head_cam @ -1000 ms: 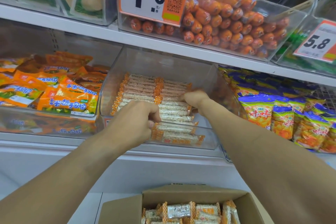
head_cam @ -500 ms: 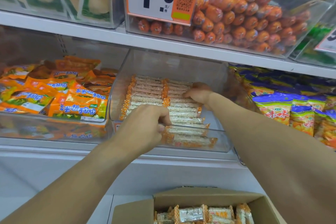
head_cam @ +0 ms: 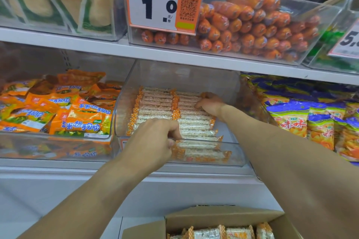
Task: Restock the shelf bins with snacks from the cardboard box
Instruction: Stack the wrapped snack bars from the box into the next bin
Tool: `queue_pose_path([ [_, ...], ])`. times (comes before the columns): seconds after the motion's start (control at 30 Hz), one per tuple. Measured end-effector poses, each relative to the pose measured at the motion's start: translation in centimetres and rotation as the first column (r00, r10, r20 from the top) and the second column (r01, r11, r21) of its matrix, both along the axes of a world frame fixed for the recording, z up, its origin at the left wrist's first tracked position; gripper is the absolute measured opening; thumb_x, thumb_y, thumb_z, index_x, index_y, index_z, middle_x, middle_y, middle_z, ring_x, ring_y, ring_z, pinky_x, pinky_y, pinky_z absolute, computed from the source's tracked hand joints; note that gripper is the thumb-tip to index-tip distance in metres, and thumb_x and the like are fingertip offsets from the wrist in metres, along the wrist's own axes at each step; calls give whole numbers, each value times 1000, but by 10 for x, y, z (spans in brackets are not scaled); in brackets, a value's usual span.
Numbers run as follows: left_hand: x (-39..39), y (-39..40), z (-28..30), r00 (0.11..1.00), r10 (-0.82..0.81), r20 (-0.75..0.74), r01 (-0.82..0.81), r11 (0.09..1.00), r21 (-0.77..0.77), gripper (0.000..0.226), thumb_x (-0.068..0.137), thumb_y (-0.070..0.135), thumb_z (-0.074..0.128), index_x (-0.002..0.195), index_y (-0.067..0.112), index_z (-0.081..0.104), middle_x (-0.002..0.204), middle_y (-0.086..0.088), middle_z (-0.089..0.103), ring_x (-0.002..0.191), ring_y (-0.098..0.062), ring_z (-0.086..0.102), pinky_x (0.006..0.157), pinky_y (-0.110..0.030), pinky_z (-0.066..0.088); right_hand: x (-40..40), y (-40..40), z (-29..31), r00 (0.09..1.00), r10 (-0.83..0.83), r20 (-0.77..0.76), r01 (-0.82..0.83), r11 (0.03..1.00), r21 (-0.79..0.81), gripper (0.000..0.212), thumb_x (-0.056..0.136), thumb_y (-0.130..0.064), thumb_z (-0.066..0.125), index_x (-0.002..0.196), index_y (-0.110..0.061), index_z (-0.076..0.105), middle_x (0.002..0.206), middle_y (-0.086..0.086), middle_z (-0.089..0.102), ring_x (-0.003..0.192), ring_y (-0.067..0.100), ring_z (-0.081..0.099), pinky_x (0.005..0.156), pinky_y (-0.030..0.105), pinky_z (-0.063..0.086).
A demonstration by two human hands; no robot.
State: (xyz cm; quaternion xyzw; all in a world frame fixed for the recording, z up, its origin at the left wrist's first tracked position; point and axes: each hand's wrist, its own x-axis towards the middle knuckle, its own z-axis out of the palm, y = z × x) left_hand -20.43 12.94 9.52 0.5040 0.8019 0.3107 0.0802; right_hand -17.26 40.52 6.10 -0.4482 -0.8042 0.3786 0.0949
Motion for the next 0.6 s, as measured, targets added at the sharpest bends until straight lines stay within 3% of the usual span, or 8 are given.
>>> queue_pose_path([
  [0.07, 0, 0, -1, 1000, 6, -9, -6, 1000, 0, 23, 86, 3, 63, 84, 25, 70, 65, 20, 54, 66, 3, 51, 56, -12, 35, 4, -3, 6, 999, 18, 36, -20, 998, 52, 82, 85, -28, 75, 154, -15, 33, 151, 1, 46, 124, 21, 54, 91, 24, 45],
  [0.17, -2, 0, -4, 999, 20, -46, -20, 1000, 10, 26, 85, 4, 64, 81, 29, 67, 69, 19, 56, 74, -10, 54, 64, -26, 42, 15, -24, 26, 991, 69, 116, -88, 982, 170, 81, 91, -26, 69, 156, -11, 24, 144, 4, 50, 101, 16, 55, 76, 21, 43],
  [0.3, 4, -1, -8, 990, 14, -140, -14, 1000, 3, 19, 88, 10, 65, 89, 28, 67, 87, 11, 66, 94, -20, 61, 79, -35, 49, 49, -55, 58, 973, 162, 162, -214, 899, 382, 50, 90, -25, 64, 136, -9, 52, 128, 10, 62, 111, 26, 61, 91, 33, 52],
  [0.37, 11, -3, -5, 973, 26, -229, 6, 990, 139, 14, 85, 14, 63, 94, 23, 70, 94, 7, 68, 99, -19, 60, 86, -36, 47, 81, -78, 68, 976, 210, 65, -214, 839, 501, 28, 91, -24, 61, 117, -16, 68, 112, 3, 71, 104, 20, 64, 89, 29, 50],
  [0.47, 32, -4, 8, 987, -5, -161, 82, 876, 476, 12, 79, 10, 58, 84, 15, 68, 79, 7, 65, 77, -9, 56, 72, -21, 43, 146, -127, 69, 947, 274, -168, -126, 798, 590, 12, 91, -21, 62, 81, -22, 70, 73, -12, 69, 69, 5, 63, 68, 24, 49],
  [0.53, 57, -2, 5, 991, -86, -99, 123, 860, 496, 10, 81, 8, 57, 83, 14, 65, 72, 9, 59, 68, -8, 51, 63, -17, 39, 191, -153, 52, 931, 289, -224, -129, 833, 537, 16, 91, -19, 65, 75, -22, 65, 60, -15, 61, 59, 4, 60, 58, 18, 45],
  [0.6, 87, 0, -17, 979, -199, -49, 203, 910, 361, 10, 85, 12, 55, 88, 17, 63, 68, 13, 54, 65, -5, 50, 62, -17, 37, 233, -164, 21, 953, 261, -153, -161, 866, 474, 17, 90, -19, 67, 74, -23, 62, 59, -14, 60, 58, 6, 60, 53, 17, 43],
])
